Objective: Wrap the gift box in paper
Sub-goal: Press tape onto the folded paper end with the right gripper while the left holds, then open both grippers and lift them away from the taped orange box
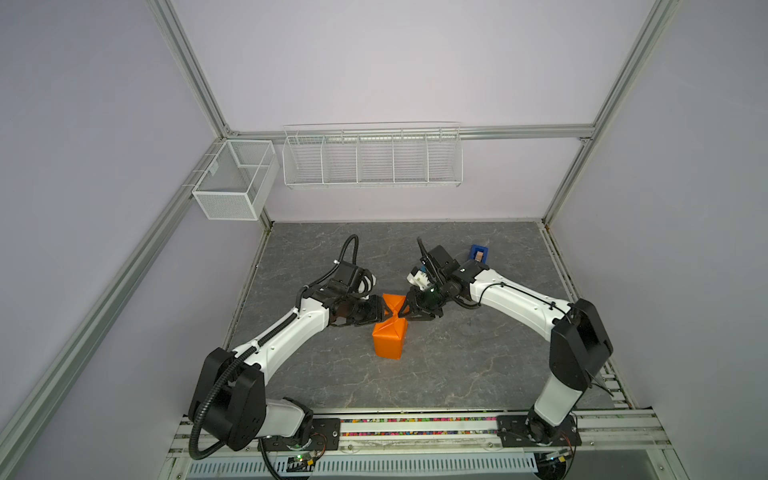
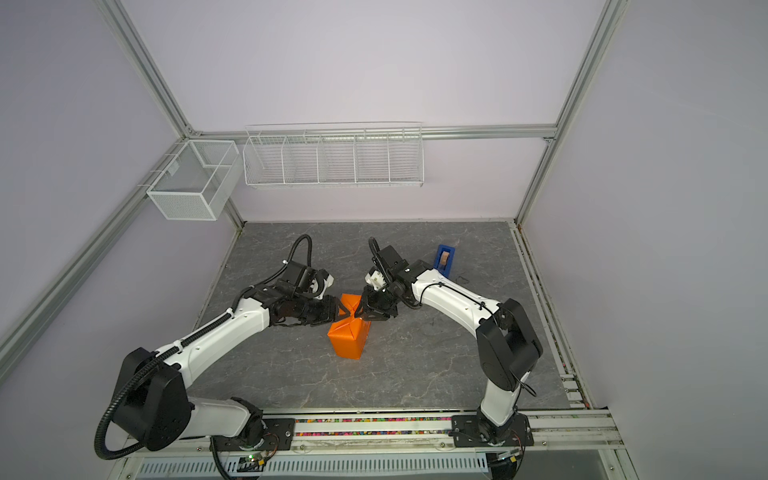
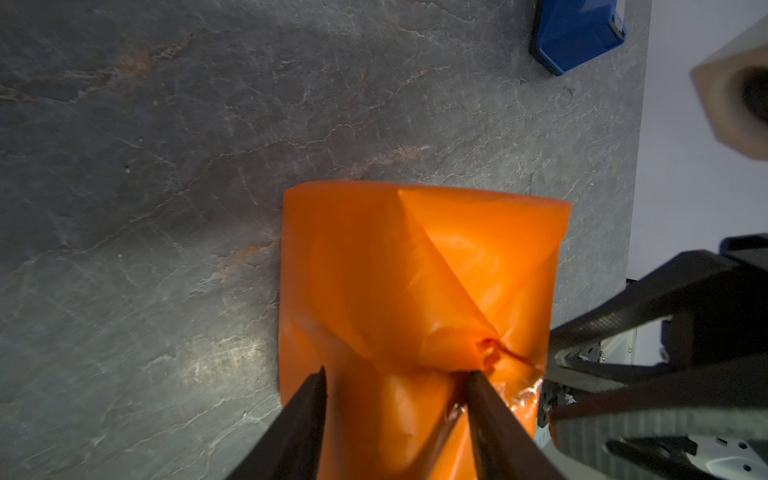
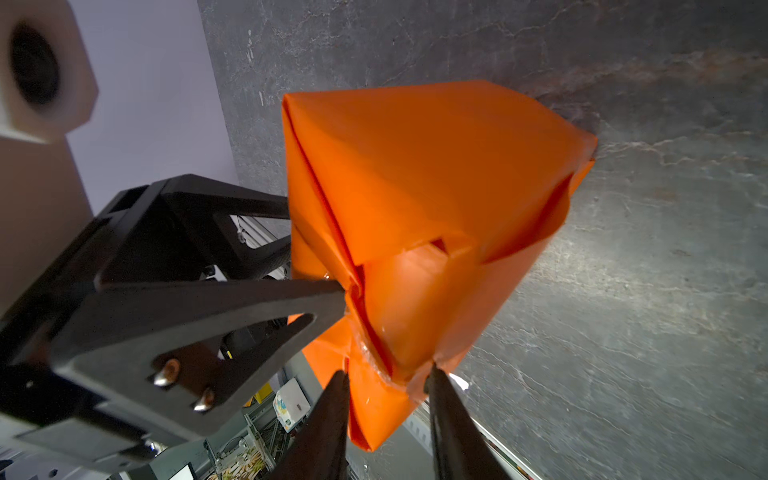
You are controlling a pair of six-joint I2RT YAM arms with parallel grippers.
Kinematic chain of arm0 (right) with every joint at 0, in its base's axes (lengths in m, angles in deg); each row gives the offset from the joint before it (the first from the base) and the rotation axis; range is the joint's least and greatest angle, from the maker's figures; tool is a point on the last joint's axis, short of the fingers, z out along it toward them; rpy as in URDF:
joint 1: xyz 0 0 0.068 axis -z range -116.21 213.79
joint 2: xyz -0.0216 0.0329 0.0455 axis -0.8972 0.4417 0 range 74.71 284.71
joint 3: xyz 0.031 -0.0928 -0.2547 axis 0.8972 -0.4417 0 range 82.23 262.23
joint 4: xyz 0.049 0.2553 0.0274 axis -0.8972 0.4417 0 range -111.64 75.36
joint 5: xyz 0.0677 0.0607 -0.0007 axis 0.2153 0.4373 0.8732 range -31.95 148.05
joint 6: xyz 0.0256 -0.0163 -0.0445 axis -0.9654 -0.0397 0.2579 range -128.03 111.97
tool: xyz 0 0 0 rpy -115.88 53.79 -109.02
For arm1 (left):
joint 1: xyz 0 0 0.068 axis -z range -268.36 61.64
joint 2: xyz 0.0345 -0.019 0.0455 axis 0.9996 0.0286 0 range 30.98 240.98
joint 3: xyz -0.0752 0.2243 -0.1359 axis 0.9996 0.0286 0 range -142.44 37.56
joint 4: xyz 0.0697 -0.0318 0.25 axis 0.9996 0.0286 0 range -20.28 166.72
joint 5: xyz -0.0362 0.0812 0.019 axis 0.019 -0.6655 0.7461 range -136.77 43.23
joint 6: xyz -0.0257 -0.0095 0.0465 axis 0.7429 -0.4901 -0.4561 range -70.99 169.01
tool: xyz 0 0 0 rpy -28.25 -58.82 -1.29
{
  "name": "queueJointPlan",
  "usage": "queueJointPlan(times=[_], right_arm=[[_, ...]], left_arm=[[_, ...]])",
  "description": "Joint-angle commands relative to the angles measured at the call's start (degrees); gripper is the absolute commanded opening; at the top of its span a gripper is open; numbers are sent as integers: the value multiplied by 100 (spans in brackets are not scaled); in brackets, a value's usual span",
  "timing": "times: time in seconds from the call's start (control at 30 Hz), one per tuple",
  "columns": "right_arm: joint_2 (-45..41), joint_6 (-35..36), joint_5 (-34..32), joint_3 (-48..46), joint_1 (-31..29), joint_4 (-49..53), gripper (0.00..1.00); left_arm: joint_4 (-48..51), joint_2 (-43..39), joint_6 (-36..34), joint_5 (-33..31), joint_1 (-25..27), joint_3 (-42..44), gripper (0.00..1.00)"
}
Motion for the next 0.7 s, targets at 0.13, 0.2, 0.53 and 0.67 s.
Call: queueJointPlan(times=[0.13, 0.2, 0.53, 0.67], right_arm=[[118, -253, 174, -298, -37, -422, 36], [109, -335, 215, -388, -21, -560, 36], [-632, -472, 128, -896, 368, -736, 53], [-967, -219, 53, -954, 639, -356, 62]], left_arm=[[649, 212, -66, -416, 14, 329, 53], [646, 202, -61, -407, 14, 319, 53], [1292, -196, 10, -1113, 69, -384, 67], [1731, -129, -20, -1437, 274, -936, 100]])
